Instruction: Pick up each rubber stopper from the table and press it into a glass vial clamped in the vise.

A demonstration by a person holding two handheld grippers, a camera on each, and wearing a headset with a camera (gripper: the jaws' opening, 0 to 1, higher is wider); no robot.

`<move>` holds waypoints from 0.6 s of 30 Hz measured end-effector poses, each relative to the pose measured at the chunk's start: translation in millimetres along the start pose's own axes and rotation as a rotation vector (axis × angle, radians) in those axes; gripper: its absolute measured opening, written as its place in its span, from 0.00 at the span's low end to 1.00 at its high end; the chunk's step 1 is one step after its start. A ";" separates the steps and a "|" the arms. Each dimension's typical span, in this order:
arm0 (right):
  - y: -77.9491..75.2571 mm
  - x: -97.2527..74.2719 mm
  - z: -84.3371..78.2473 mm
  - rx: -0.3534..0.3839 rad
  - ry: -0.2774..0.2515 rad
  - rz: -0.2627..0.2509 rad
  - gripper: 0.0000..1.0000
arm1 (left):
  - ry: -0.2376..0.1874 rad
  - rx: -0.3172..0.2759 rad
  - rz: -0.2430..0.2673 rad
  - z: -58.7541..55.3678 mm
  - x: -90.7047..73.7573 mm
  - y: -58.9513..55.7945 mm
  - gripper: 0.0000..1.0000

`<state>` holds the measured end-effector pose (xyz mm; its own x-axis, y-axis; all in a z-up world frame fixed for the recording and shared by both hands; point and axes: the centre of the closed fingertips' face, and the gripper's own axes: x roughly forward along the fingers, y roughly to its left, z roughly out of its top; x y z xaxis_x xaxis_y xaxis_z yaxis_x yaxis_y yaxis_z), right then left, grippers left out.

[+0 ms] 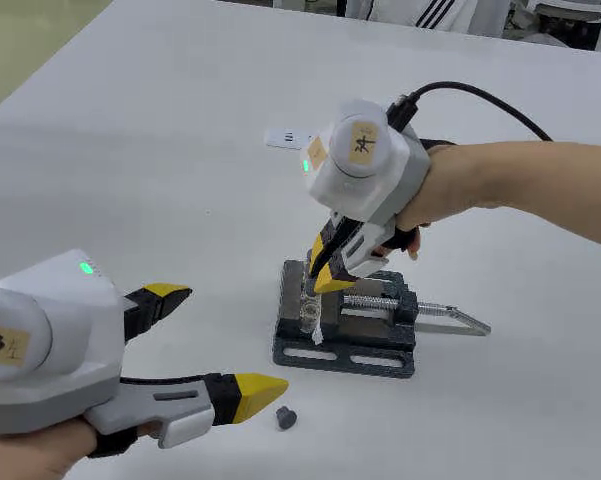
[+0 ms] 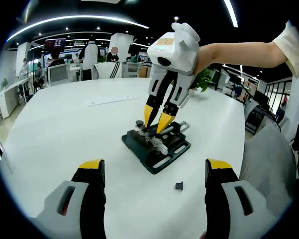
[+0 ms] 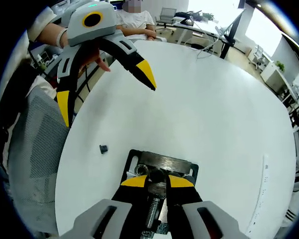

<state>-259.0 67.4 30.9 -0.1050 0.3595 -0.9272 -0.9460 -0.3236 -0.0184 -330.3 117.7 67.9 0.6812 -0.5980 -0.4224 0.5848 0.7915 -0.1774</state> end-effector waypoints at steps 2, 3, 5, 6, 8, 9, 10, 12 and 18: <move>1.4 -0.8 -0.1 -0.006 -0.011 -0.013 0.13 | 0.000 0.002 -0.001 0.7 0.5 -0.4 0.81; 2.4 -1.3 0.3 -0.001 -0.018 -0.014 0.14 | 0.000 0.002 -0.002 0.7 0.3 -0.5 0.81; 6.3 -2.8 1.2 0.007 -0.039 -0.023 0.17 | 0.000 0.003 -0.005 1.2 0.7 -1.1 0.81; 8.1 -3.6 1.6 0.012 -0.049 -0.029 0.20 | 0.001 0.005 -0.006 1.6 0.9 -1.4 0.81; 10.7 -4.7 2.0 0.019 -0.065 -0.033 0.23 | 0.000 0.006 -0.008 2.0 0.8 -1.9 0.81; 11.8 -5.6 3.6 0.027 -0.084 -0.041 0.25 | 0.001 0.008 -0.010 1.8 0.6 -1.9 0.81; 13.1 -6.4 4.5 0.033 -0.096 -0.042 0.27 | 0.001 0.009 -0.010 1.9 0.6 -2.0 0.81; 16.7 -9.4 6.5 0.055 -0.123 -0.050 0.32 | 0.001 0.011 -0.013 2.2 0.4 -2.8 0.81; 24.7 -13.8 6.5 0.094 -0.165 -0.072 0.46 | 0.003 0.019 -0.019 1.6 -1.1 -3.5 0.81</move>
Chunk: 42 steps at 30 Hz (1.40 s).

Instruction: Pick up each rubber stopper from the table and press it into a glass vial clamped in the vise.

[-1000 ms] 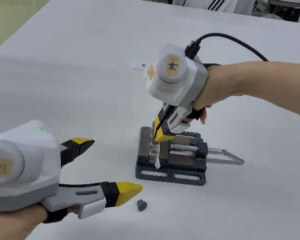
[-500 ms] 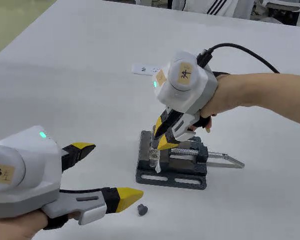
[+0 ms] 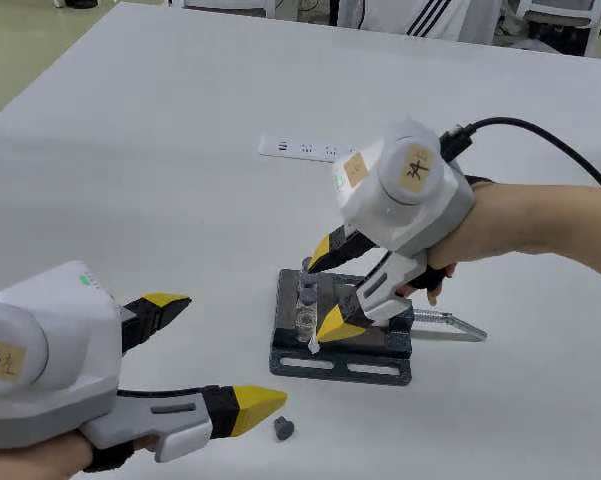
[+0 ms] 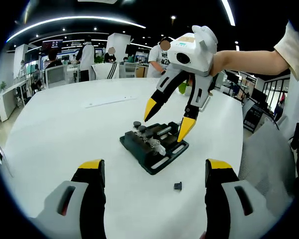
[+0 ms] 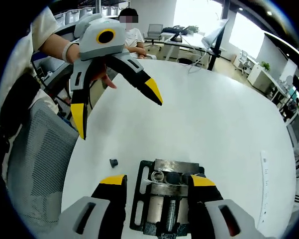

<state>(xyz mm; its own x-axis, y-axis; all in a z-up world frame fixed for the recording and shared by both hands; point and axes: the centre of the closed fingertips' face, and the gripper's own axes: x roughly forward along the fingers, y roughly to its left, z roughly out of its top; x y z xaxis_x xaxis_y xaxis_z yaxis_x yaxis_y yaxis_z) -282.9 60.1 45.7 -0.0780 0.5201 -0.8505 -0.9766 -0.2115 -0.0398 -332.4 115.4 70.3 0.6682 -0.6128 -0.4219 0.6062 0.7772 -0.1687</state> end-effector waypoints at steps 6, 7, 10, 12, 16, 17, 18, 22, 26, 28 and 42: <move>8.2 0.1 -8.7 0.052 0.003 -0.042 0.62 | 0.001 0.009 -0.005 0.7 -1.2 -1.9 0.81; 9.1 0.4 -9.7 0.049 0.002 -0.048 0.67 | 0.001 0.011 -0.007 0.5 -1.2 -2.1 0.81; 11.2 0.3 -13.2 0.075 -0.004 -0.063 0.72 | -0.001 0.013 -0.012 1.0 -1.3 -3.9 0.81; 15.2 -1.2 -14.1 0.091 -0.009 -0.069 0.74 | 0.000 0.017 -0.015 0.8 -2.0 -5.3 0.81; 22.7 -1.1 -15.1 0.103 -0.021 -0.077 0.76 | -0.003 0.025 -0.024 1.3 -3.0 -8.0 0.81; 24.8 -0.9 -14.6 0.104 -0.026 -0.075 0.75 | -0.003 0.026 -0.027 1.0 -3.3 -8.6 0.81; 26.0 -0.1 -14.1 0.109 -0.034 -0.078 0.75 | -0.002 0.030 -0.030 0.6 -3.9 -9.5 0.81; 39.9 2.9 -9.5 0.110 -0.053 -0.068 0.74 | 0.006 0.046 -0.042 -1.5 -6.7 -11.0 0.82; 49.3 9.5 -1.6 0.103 -0.088 -0.063 0.71 | 0.016 0.056 -0.047 -4.8 -10.5 -11.6 0.82; 56.2 13.9 3.3 0.100 -0.106 -0.052 0.68 | 0.023 0.062 -0.049 -7.1 -12.2 -11.8 0.82; 78.4 54.8 -1.7 0.012 -0.057 0.086 0.39 | 0.040 0.077 -0.067 -17.0 -18.2 -16.7 0.74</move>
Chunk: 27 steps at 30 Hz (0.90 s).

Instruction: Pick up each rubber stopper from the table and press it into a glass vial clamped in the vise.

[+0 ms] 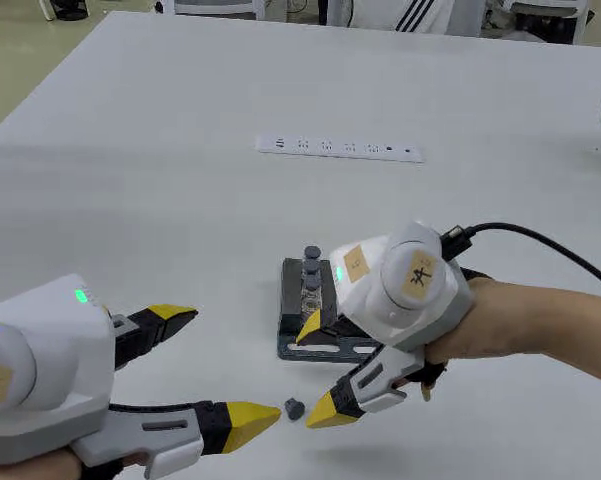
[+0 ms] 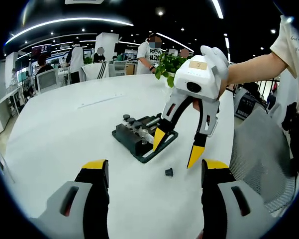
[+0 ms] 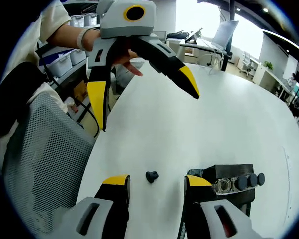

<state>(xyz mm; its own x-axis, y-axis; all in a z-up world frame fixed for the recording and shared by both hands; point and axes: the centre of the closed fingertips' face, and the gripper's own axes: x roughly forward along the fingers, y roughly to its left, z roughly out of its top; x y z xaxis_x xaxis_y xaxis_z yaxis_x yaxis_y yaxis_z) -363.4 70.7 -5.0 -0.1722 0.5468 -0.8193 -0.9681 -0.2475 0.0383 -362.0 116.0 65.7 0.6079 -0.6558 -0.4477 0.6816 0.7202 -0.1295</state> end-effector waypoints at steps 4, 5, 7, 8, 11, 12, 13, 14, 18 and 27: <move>-0.5 8.5 -4.7 0.007 0.028 0.041 0.26 | 0.007 -0.001 0.000 -4.0 -1.9 -1.3 0.73; 0.4 10.2 -6.3 0.011 0.035 0.052 0.23 | 0.008 -0.003 0.001 -4.9 -2.3 -1.4 0.73; 0.0 14.7 -8.2 0.008 0.040 0.058 0.21 | 0.012 -0.007 0.002 -6.8 -3.1 -1.4 0.72; -0.3 16.3 -8.7 0.009 0.043 0.061 0.21 | 0.013 -0.010 0.003 -7.4 -3.3 -1.5 0.72; -0.4 21.8 -10.1 0.004 0.052 0.073 0.21 | 0.020 -0.023 0.005 -10.2 -4.2 -2.4 0.68; -0.6 22.9 -10.8 0.002 0.054 0.077 0.20 | 0.020 -0.025 0.005 -10.8 -4.3 -2.3 0.68; -1.3 23.8 -11.0 0.003 0.055 0.078 0.20 | 0.021 -0.026 0.005 -11.7 -4.4 -2.0 0.68; -2.0 24.1 -11.1 0.006 0.055 0.079 0.20 | 0.022 -0.028 0.004 -12.9 -4.7 -2.0 0.67; 0.5 23.2 -8.8 0.000 0.054 0.099 0.13 | 0.024 -0.038 0.005 -15.2 -4.6 -2.1 0.63; 5.6 28.4 -7.6 0.001 0.059 0.135 0.09 | 0.016 -0.050 -0.005 -13.9 -3.3 -4.2 0.56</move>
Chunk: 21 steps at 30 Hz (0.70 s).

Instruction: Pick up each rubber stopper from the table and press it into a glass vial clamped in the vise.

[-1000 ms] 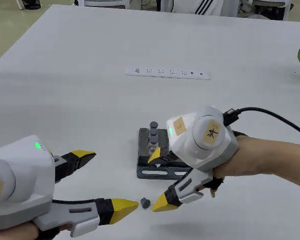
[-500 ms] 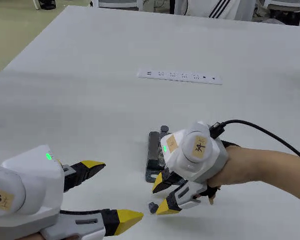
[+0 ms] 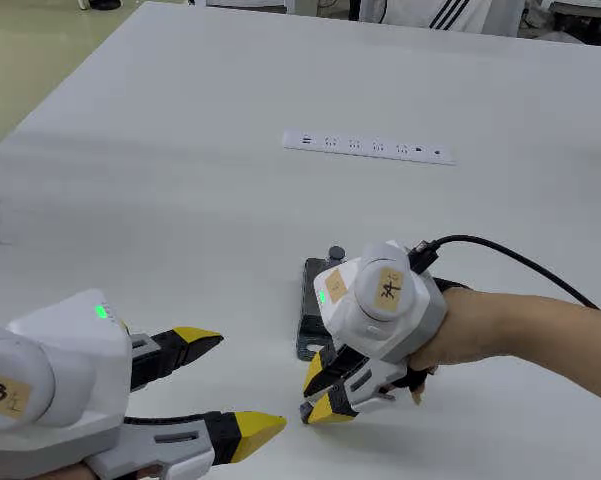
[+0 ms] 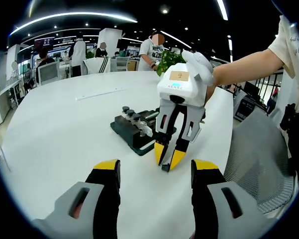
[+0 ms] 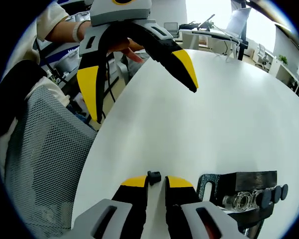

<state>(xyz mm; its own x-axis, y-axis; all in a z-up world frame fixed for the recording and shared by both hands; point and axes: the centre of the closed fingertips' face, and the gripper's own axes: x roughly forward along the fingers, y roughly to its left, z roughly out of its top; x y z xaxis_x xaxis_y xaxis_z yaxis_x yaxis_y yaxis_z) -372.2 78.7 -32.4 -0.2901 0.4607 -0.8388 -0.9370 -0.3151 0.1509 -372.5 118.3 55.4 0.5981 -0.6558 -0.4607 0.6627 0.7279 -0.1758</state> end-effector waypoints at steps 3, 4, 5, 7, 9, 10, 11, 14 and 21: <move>2.6 2.0 0.8 0.006 -0.003 0.007 0.07 | 0.000 -0.002 -0.003 -0.3 0.4 0.0 0.56; 3.1 2.5 1.0 0.008 -0.004 0.009 0.07 | 0.000 0.000 -0.001 -0.8 0.4 0.7 0.56; 3.5 2.6 1.0 0.007 -0.004 0.011 0.06 | 0.001 0.001 0.000 -1.0 0.4 0.9 0.56; 3.2 2.9 0.8 0.021 -0.005 0.010 0.06 | -0.002 -0.005 -0.003 -1.2 0.3 0.6 0.56; 3.5 3.4 1.3 0.035 -0.008 0.010 0.06 | -0.001 -0.002 -0.002 -1.8 0.4 0.8 0.56; 3.7 3.5 1.5 0.050 -0.010 0.009 0.06 | -0.002 -0.004 -0.004 -1.6 0.4 0.0 0.56; 4.2 3.5 1.7 0.070 -0.014 0.009 0.06 | -0.004 -0.005 -0.005 -1.6 0.4 -0.2 0.56; 2.2 3.1 2.3 0.160 -0.034 0.002 0.05 | -0.006 -0.005 -0.006 -1.6 0.5 -0.6 0.56; 3.1 -4.8 2.1 0.364 -0.105 -0.023 0.05 | -0.020 -0.008 -0.009 2.3 1.3 -1.3 0.54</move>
<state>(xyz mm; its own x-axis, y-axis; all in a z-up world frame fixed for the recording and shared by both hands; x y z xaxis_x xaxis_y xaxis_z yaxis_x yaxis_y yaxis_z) -374.1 77.3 -26.8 -0.2689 0.5530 -0.7886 -0.9458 0.0030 0.3246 -371.6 116.0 57.0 0.6007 -0.6663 -0.4419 0.6646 0.7234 -0.1872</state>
